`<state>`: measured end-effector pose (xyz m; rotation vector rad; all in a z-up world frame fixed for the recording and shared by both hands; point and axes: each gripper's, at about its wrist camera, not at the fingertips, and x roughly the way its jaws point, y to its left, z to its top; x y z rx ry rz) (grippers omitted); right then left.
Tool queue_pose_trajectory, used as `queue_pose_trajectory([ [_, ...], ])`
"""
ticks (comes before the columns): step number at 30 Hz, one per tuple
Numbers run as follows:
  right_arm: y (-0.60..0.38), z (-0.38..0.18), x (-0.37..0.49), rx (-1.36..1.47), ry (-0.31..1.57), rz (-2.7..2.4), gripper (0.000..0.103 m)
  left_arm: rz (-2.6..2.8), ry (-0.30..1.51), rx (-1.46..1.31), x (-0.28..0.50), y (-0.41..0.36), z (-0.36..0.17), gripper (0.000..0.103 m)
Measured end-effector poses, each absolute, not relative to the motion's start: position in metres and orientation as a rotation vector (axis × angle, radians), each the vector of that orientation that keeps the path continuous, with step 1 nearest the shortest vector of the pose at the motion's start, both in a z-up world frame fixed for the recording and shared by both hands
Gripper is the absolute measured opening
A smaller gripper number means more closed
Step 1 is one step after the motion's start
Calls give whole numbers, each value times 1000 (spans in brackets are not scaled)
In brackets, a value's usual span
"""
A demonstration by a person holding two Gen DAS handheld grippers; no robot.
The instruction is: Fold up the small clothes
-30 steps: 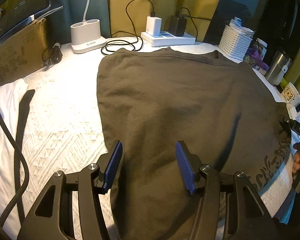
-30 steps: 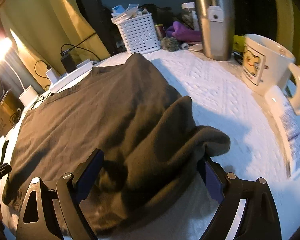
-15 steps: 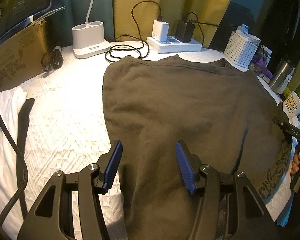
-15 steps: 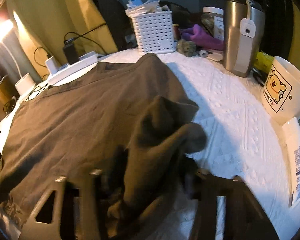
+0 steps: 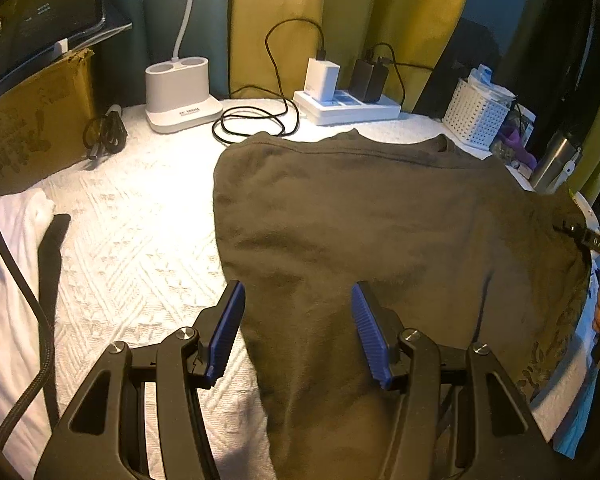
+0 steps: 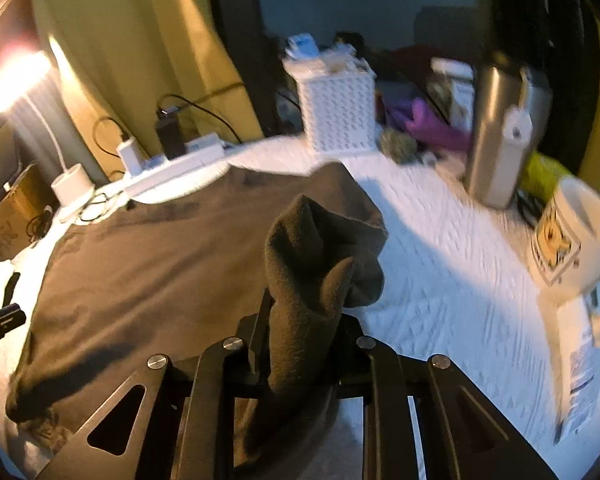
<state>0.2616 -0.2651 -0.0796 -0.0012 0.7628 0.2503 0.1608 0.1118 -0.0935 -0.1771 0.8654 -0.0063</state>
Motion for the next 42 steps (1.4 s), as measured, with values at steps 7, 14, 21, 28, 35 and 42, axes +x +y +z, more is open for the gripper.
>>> queue_pose_trajectory([
  [7,-221,-54,256,-36,717,341,19,-18,842,-180,149,125,-93,56],
  [14,-152,-36,241,-117,690,478,18,-13,807,-207,134,144,-91,56],
  [21,-83,-37,222,-171,707,625,18,-7,781,-234,120,161,-91,56],
  [28,-29,-41,196,-229,719,740,18,9,755,-255,106,176,-88,56],
  [35,-3,-47,170,-270,745,813,18,22,734,-261,97,184,-84,56],
  [42,18,-99,152,-343,866,837,18,26,750,-261,93,183,-88,56],
])
